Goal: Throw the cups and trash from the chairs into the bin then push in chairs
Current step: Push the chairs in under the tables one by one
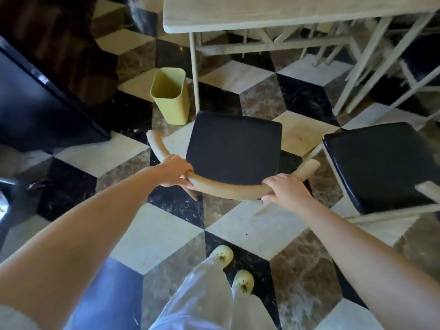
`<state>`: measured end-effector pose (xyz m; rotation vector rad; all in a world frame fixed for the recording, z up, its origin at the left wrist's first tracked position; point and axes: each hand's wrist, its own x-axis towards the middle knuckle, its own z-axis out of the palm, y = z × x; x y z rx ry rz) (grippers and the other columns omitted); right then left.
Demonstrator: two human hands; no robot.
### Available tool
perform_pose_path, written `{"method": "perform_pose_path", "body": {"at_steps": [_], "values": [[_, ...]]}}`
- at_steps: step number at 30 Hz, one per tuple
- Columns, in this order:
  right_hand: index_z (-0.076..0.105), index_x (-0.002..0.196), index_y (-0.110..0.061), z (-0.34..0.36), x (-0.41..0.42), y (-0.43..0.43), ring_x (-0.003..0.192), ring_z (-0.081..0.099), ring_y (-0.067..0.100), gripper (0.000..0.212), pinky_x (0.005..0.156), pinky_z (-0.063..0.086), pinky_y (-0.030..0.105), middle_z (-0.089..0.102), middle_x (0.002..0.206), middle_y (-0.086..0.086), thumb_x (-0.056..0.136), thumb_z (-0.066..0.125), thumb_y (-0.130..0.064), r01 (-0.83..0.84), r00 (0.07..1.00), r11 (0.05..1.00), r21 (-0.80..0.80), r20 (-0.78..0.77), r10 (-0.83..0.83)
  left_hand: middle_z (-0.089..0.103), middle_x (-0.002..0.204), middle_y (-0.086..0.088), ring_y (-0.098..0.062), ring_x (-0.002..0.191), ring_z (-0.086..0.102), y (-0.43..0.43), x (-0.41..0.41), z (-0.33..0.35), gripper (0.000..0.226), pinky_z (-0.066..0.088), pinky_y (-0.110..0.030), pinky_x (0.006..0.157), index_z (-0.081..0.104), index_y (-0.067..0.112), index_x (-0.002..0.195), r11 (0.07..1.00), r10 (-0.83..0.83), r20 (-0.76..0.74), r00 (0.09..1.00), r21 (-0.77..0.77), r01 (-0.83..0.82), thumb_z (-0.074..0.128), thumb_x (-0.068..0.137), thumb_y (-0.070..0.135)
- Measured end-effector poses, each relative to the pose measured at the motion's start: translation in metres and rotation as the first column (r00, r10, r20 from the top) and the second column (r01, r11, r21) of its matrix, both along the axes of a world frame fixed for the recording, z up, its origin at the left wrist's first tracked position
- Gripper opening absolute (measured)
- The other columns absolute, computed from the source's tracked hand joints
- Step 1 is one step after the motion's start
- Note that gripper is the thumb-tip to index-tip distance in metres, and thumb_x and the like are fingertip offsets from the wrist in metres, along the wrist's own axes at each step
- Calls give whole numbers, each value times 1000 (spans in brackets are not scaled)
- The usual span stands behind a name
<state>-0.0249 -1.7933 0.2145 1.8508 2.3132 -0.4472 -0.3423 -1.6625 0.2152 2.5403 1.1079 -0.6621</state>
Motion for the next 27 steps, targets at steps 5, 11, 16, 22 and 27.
{"method": "perform_pose_path", "body": {"at_steps": [5,11,16,22,27], "values": [[56,116,-18,10,4,7,101,60,20,42,78,48,32,65,108,1,90,53,-51,-113,991,993,19,67,112,50,123,2,-22,123,40,-7,-11,-13,48,10,-40,115,50,23,121,995,55,27,998,80,-57,55,85,56],[54,107,-18,19,15,29,89,63,20,39,67,43,30,66,97,-1,91,48,-54,-238,961,969,-58,131,244,49,118,8,-17,117,40,7,-10,-10,44,15,-35,110,50,28,112,996,76,154,985,39,-83,56,82,60],[56,103,-18,27,17,66,87,64,23,41,65,40,31,67,94,0,90,48,-55,-256,956,964,-71,128,264,49,120,9,-16,118,38,49,-8,2,41,15,-36,111,51,30,113,996,91,154,984,10,-93,59,82,56],[61,111,-20,32,30,119,87,65,21,47,68,47,32,70,96,-1,87,50,-59,-212,972,977,-30,98,214,48,112,14,-13,115,37,108,2,8,30,15,-33,107,50,34,104,996,85,226,970,-8,-85,61,83,52],[57,124,-23,34,39,165,97,64,19,52,79,50,32,68,110,-2,88,51,-59,-142,986,989,-46,85,146,46,110,15,-13,112,35,157,14,12,33,18,-33,105,50,33,105,995,103,234,967,-36,-97,60,82,55]]}}
